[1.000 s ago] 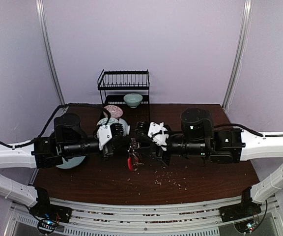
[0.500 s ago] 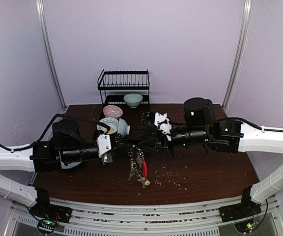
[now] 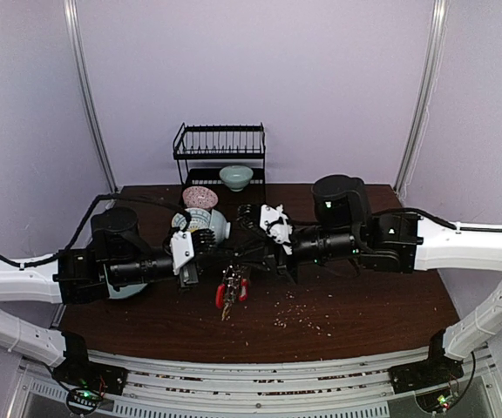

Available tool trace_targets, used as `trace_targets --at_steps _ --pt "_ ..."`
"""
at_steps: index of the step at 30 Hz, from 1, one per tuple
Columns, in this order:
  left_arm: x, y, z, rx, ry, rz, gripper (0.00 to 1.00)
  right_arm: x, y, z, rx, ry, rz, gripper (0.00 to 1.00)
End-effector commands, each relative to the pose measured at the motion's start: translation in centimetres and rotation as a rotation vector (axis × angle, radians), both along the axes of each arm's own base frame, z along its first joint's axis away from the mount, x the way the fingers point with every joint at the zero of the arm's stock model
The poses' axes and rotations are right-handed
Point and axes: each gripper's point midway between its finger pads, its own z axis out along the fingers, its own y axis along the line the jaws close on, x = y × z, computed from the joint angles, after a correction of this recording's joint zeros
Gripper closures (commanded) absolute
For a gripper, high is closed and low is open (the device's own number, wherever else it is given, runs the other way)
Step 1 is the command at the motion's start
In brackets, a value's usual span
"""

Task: Put the keys on the keyring

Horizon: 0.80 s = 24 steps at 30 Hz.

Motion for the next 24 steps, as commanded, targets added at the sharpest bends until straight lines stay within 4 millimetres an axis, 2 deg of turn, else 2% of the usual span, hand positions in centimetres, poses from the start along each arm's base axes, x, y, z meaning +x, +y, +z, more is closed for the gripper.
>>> trace_targets --at_steps 1,6,12,15,18,22,24 --pt "-0.3 0.2 2.9 -0.108 -0.032 -0.015 1.00 0.8 0.3 1.0 0.007 -0.036 -0.035 0.87" --pt "-0.2 0.4 2.9 -0.105 -0.043 -0.008 1.00 1.6 -0.5 0.6 -0.019 -0.062 -0.084 0.87" --pt "-0.4 0.4 2.9 -0.105 -0.044 -0.019 1.00 1.8 -0.3 0.4 -0.036 -0.065 -0.092 0.91" --pt "-0.6 0.4 2.9 -0.106 -0.043 -0.027 1.00 1.6 -0.2 0.8 -0.032 -0.061 -0.077 1.00" --pt "-0.5 0.3 2.9 -0.108 -0.030 -0.026 1.00 1.3 -0.1 1.4 -0.017 -0.057 -0.066 1.00" --pt "0.8 -0.5 2.8 -0.084 0.101 -0.024 1.00 0.7 -0.6 3.0 0.051 -0.056 -0.054 1.00" --pt "1.0 -0.8 2.6 -0.080 0.119 -0.025 0.97 0.4 -1.0 3.9 0.105 -0.052 -0.055 1.00"
